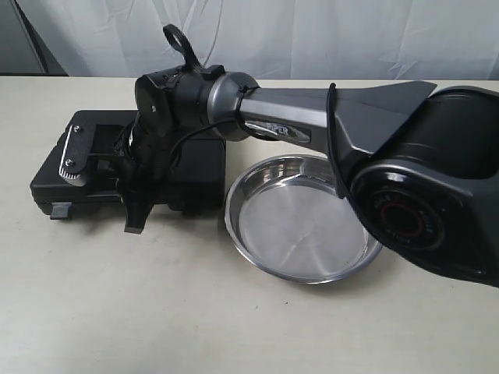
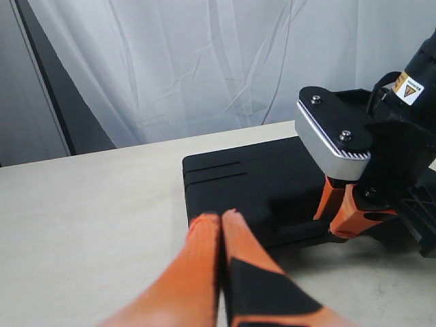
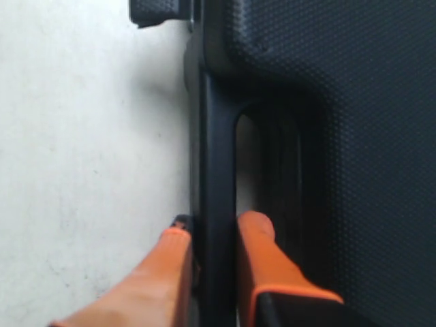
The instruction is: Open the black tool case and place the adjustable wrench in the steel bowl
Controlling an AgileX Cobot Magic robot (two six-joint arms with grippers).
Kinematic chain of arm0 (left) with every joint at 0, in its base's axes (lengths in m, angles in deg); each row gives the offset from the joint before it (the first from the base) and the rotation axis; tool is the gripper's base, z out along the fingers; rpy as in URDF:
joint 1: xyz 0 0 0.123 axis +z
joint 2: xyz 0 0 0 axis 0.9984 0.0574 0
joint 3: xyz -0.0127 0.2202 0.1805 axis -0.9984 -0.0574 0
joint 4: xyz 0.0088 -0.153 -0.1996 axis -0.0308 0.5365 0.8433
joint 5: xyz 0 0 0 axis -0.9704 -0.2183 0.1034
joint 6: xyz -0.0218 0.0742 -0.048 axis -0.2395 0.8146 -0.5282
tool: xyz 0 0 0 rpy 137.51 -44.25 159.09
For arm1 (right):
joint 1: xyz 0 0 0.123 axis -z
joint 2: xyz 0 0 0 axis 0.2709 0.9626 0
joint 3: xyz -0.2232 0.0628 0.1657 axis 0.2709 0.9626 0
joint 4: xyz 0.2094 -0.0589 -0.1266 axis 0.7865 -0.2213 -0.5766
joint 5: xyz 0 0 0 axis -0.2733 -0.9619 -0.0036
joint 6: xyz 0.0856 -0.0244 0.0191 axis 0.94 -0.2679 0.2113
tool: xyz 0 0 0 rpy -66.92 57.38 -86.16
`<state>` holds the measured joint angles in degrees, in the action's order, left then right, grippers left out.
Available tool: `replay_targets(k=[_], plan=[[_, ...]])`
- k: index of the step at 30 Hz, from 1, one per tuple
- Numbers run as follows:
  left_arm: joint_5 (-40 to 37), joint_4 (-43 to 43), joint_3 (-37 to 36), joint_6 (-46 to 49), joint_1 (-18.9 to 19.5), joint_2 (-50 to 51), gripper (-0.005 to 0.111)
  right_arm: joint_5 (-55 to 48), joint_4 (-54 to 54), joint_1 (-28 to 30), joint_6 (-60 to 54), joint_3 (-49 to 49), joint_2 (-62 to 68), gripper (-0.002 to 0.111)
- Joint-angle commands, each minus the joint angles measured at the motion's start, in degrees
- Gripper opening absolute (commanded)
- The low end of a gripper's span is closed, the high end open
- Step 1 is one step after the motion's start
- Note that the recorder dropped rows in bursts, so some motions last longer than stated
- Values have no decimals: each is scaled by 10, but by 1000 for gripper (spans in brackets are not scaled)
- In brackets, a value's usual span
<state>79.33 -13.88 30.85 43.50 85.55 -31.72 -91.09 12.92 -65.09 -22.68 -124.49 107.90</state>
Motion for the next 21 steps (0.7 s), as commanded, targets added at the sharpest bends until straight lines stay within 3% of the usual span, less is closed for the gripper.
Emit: replay_targets(k=[1, 21], plan=[[2, 1, 1, -1, -1, 2, 0, 16, 20, 0, -2, -2, -24, -1], [2, 1, 1, -1, -1, 2, 0, -6, 45, 0, -2, -2, 7, -1]])
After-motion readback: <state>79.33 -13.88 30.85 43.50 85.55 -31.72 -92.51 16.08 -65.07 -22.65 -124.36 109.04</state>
